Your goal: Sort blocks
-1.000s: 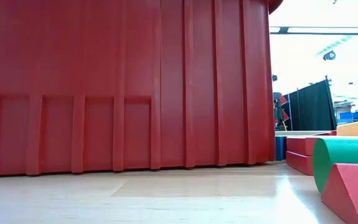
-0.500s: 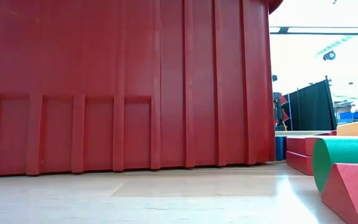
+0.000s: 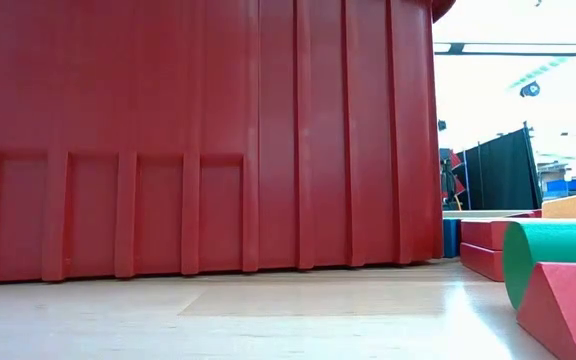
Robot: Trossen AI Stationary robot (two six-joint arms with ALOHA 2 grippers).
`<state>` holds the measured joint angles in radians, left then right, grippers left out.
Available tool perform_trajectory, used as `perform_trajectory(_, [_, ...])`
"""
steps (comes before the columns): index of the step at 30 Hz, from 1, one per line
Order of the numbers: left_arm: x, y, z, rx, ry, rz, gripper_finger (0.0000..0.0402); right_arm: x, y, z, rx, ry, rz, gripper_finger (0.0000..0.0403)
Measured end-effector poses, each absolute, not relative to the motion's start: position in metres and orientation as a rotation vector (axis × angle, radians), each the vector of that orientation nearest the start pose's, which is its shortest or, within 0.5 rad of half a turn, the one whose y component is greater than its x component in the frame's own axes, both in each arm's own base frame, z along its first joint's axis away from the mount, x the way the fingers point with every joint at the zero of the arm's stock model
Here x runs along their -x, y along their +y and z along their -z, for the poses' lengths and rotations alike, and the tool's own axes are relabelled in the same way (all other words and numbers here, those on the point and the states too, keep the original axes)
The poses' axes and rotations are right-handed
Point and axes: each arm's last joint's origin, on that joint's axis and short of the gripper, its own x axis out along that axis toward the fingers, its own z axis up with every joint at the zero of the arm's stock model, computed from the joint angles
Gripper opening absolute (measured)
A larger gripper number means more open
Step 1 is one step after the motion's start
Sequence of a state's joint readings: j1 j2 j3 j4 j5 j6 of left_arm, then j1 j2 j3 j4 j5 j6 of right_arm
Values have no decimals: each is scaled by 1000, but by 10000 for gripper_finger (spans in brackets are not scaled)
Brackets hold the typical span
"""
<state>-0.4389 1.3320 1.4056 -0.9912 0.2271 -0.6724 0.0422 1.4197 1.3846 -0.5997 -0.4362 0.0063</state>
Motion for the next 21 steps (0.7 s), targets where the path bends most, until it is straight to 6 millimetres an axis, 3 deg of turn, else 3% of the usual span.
perform_trajectory(6, [-243, -127, -358, 480, 1160, 265, 272, -301, 27, -360, -126, 630, -475, 15])
perform_trajectory(16, [-245, -128, -349, 503, 1223, 211, 272, -300, 31, -357, -97, 662, -435, 160])
perform_trajectory(21, [-245, -128, -348, 517, 1227, 199, 272, -309, 39, -345, -55, 705, -441, 200])
